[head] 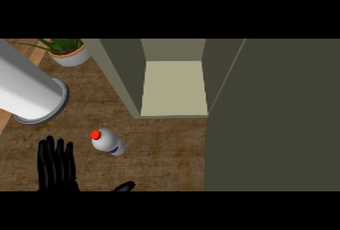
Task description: Pick up the bottled water, place it into the cabinet and close the cabinet
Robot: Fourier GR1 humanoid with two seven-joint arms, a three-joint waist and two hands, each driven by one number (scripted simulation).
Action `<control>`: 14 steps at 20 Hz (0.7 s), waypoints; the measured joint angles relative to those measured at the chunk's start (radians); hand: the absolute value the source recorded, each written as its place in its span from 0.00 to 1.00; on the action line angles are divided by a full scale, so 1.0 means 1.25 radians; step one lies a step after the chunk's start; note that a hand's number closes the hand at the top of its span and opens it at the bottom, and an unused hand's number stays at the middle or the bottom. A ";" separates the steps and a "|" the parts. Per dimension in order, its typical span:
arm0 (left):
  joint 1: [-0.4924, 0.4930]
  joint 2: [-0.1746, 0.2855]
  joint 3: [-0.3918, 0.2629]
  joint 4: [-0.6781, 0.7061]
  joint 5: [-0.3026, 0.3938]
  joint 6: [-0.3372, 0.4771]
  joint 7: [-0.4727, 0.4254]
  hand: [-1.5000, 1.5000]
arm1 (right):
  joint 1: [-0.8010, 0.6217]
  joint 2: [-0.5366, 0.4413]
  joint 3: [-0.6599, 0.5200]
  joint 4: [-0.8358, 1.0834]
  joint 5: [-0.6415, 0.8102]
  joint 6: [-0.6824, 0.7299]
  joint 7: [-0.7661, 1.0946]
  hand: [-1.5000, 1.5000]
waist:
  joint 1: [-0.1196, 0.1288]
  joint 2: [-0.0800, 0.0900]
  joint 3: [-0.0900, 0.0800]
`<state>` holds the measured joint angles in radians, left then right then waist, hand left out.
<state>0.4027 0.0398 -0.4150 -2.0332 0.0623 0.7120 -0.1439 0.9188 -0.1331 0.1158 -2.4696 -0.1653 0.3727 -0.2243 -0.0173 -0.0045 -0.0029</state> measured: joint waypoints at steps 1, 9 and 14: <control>-0.004 -0.002 0.017 0.031 0.022 -0.017 -0.022 0.00 | 0.009 0.000 0.001 -0.002 0.001 0.002 -0.006 0.00 | 0.000 0.000 0.000; -0.079 -0.023 0.129 0.250 0.143 -0.117 -0.150 0.00 | 0.077 -0.013 -0.026 -0.016 -0.001 0.033 -0.056 0.00 | -0.003 0.002 0.000; -0.121 -0.029 0.159 0.381 0.206 -0.157 -0.244 0.00 | 0.107 -0.007 -0.020 -0.019 0.004 0.044 -0.081 0.00 | -0.002 0.003 0.000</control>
<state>0.2518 0.0036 -0.2168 -1.5565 0.3204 0.5161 -0.4488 1.0531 -0.1419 0.0902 -2.4933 -0.1600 0.4275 -0.3258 -0.0195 -0.0013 -0.0024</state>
